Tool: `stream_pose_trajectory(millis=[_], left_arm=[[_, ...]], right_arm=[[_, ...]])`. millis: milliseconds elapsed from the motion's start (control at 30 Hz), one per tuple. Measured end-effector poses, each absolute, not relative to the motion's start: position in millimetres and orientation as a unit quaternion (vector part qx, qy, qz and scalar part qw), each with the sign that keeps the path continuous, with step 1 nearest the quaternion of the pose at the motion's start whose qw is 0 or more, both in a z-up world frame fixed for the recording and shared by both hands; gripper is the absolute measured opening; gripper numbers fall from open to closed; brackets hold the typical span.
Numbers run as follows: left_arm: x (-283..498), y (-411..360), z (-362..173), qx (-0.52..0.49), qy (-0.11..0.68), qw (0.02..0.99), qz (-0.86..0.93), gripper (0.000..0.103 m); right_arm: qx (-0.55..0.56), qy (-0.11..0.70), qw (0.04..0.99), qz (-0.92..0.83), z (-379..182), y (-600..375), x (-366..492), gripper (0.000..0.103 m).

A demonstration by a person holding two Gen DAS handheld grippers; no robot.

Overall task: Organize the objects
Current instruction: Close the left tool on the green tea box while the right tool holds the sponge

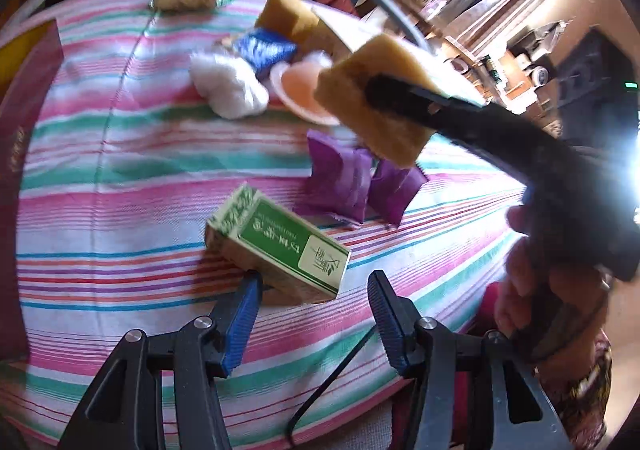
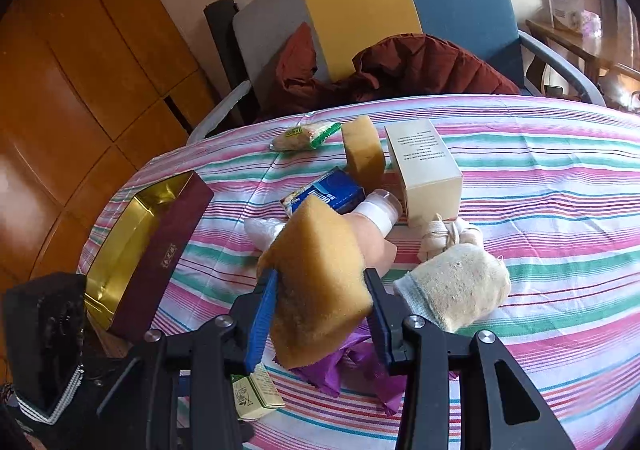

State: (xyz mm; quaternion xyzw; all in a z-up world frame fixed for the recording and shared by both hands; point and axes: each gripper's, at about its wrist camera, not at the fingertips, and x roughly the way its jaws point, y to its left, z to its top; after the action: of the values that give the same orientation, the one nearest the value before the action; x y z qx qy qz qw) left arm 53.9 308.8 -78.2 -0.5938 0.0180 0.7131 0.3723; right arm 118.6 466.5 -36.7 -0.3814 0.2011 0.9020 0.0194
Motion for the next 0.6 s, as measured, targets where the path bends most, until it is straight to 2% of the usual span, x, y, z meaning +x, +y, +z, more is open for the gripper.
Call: stream_pose_trajectory(millis=[100,267,367,467,600], left_arm=[[53.7,312.3,-79.5,-0.578,0.018,0.366,0.729,0.055],[45.1,285.7,-80.0,-0.545,0.062,0.315,0.774,0.055],[35.4,261.6,-79.3,-0.549,0.03,0.295,0.782,0.053],[36.0,253.5,-70.6,-0.538,-0.009,0.314,0.782,0.053],[38.9,275.6,-59.6,-0.522,0.001,0.329,0.787,0.054]], right_arm=[[-0.377,0.206,0.019,0.903,-35.6,469.4,120.7,0.043],[-0.364,0.219,0.024,0.905,-31.7,475.6,125.4,0.044],[-0.358,0.229,0.021,0.905,-30.0,477.6,126.4,0.044],[-0.357,0.233,0.017,0.904,-29.7,477.7,126.8,0.044],[-0.361,0.234,0.015,0.902,-31.8,476.6,125.8,0.044]])
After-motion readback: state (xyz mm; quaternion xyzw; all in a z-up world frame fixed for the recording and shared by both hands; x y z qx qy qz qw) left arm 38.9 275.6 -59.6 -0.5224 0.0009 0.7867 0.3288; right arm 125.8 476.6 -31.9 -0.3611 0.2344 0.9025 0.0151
